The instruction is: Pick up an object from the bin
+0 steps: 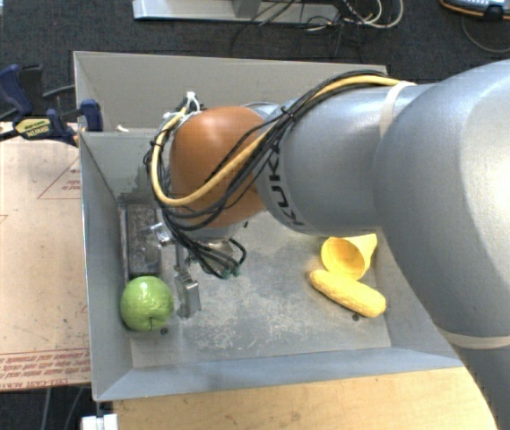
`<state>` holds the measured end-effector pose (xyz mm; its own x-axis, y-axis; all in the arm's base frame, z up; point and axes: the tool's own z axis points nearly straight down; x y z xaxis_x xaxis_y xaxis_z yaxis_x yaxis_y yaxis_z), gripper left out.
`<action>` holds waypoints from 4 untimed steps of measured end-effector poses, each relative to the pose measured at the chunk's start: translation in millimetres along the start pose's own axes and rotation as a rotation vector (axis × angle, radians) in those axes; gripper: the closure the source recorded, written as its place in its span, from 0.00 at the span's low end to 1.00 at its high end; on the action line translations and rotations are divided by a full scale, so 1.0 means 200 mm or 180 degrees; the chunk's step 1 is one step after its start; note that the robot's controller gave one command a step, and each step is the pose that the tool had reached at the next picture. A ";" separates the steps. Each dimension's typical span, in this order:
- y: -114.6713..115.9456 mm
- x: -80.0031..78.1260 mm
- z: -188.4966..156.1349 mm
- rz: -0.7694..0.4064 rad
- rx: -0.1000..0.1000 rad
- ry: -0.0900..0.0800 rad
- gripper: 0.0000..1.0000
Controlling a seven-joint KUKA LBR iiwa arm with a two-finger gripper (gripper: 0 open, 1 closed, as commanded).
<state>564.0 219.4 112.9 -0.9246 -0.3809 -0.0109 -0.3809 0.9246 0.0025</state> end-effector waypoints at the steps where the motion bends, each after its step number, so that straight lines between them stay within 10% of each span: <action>1: 0.10 0.08 0.15 0.0043 0.0006 0.0018 0.00; 2: 0.17 0.12 0.18 0.0060 0.0005 -0.0004 0.00; 3: 0.20 0.19 0.21 -0.0504 0.0002 0.0013 1.00; 4: 0.20 0.19 0.21 -0.0503 0.0001 0.0013 1.00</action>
Offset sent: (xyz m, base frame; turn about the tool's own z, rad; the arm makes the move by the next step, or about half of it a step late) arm -0.0194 0.0133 -0.0315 -0.1400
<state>513.0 242.8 71.4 -0.8531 -0.5217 -0.0072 -0.5217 0.8531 0.0008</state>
